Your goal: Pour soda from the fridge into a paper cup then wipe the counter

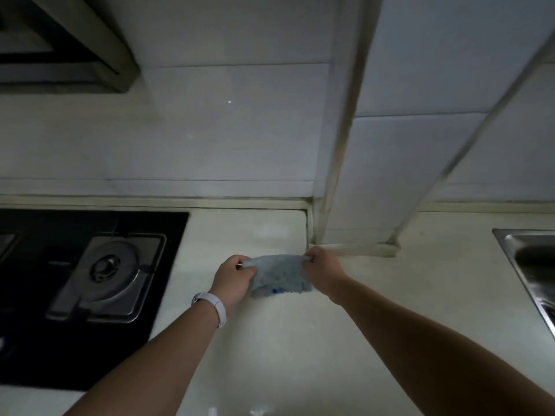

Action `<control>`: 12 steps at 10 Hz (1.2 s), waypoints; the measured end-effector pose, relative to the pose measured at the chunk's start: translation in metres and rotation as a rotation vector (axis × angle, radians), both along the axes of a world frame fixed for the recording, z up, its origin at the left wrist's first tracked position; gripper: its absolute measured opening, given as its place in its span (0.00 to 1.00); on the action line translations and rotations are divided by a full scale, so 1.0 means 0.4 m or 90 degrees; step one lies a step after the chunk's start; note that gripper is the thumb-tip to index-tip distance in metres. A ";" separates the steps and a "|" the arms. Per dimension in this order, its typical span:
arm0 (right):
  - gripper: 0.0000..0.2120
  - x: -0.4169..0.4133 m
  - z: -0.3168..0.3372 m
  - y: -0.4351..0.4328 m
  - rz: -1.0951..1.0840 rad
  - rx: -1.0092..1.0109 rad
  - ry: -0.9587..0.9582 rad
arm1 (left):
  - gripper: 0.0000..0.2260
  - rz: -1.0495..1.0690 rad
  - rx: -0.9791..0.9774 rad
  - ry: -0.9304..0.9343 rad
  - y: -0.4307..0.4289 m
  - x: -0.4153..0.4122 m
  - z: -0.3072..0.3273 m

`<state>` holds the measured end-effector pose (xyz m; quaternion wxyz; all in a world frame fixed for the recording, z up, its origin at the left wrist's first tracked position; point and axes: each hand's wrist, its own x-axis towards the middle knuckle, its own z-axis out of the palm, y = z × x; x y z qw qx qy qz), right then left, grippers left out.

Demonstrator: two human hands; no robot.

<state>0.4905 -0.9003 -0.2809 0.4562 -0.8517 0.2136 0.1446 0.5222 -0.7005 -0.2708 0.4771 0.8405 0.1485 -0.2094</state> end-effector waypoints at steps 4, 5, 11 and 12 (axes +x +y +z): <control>0.05 0.253 -0.015 0.068 -0.005 -0.064 -0.023 | 0.08 0.018 -0.021 -0.040 0.053 0.240 -0.051; 0.04 0.307 -0.039 0.065 -0.031 -0.070 0.014 | 0.08 -0.001 0.004 -0.044 0.035 0.309 -0.073; 0.15 0.384 -0.135 0.066 0.102 -0.292 0.058 | 0.11 -0.159 0.255 -0.078 0.018 0.443 -0.194; 0.17 0.371 -0.100 0.064 0.111 -0.268 0.062 | 0.17 -0.102 0.211 -0.075 0.046 0.414 -0.192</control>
